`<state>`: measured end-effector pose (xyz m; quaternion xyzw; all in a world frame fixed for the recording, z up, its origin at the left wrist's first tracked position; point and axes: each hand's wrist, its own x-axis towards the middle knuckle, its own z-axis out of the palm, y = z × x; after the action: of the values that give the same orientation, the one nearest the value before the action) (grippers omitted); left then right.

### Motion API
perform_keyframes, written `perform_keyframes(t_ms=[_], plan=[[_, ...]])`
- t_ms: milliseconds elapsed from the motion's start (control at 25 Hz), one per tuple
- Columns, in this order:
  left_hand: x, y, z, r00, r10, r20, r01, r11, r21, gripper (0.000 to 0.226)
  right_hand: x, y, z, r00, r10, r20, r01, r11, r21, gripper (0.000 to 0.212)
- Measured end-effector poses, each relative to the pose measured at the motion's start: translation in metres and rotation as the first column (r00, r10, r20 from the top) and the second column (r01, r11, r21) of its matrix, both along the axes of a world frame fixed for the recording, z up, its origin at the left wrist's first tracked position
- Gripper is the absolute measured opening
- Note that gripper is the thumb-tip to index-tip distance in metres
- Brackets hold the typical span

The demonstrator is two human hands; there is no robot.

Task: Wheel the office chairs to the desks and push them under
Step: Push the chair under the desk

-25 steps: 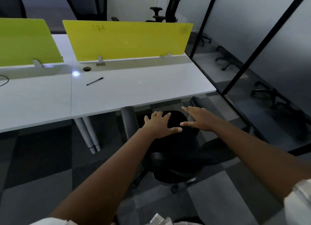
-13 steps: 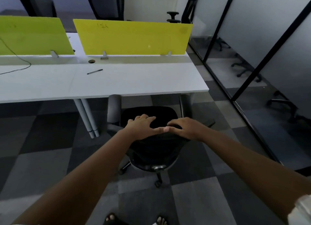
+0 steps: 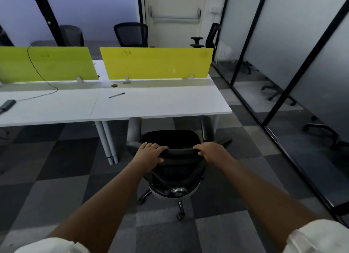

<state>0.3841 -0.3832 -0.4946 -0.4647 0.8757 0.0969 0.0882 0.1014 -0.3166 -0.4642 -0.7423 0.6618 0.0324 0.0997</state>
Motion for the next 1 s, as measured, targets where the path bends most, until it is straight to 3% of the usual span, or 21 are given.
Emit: perform_keyframes(t_ms=[120, 200, 360, 640, 840, 880, 1000], plan=[[0.009, -0.008, 0.014, 0.999, -0.032, 0.034, 0.032, 0.999, -0.01, 0.062, -0.003, 0.009, 0.001, 0.995, -0.089, 0.044, 0.089, 0.996, -0.009, 0.047], [0.014, -0.013, 0.019, 0.999, 0.031, 0.038, -0.031, 0.999, -0.011, 0.057, 0.002, 0.011, 0.0, 0.993, -0.107, 0.041, 0.108, 0.994, -0.021, 0.048], [0.016, -0.026, 0.013, 0.991, 0.077, 0.11, -0.071, 0.996, -0.054, 0.053, 0.004, 0.004, -0.001, 0.998, -0.052, -0.032, 0.049, 0.995, -0.091, 0.032], [0.0, -0.065, 0.011, 0.992, 0.021, 0.122, -0.021, 1.0, 0.002, 0.056, -0.022, -0.025, -0.001, 0.999, -0.002, -0.052, -0.003, 0.995, -0.101, 0.038], [0.005, -0.067, 0.018, 0.99, -0.008, 0.143, 0.014, 0.999, -0.039, 0.057, -0.031, -0.032, 0.012, 0.988, 0.049, -0.143, -0.057, 0.997, -0.049, 0.035], [0.01, -0.065, 0.019, 0.992, -0.01, 0.127, 0.014, 1.0, -0.028, 0.062, -0.032, -0.036, 0.019, 0.986, 0.076, -0.145, -0.079, 0.997, -0.016, 0.039], [0.036, -0.058, 0.024, 0.998, 0.063, 0.006, -0.062, 0.995, -0.08, 0.087, -0.01, -0.059, 0.043, 0.998, 0.064, -0.022, -0.065, 0.997, -0.029, 0.078]])
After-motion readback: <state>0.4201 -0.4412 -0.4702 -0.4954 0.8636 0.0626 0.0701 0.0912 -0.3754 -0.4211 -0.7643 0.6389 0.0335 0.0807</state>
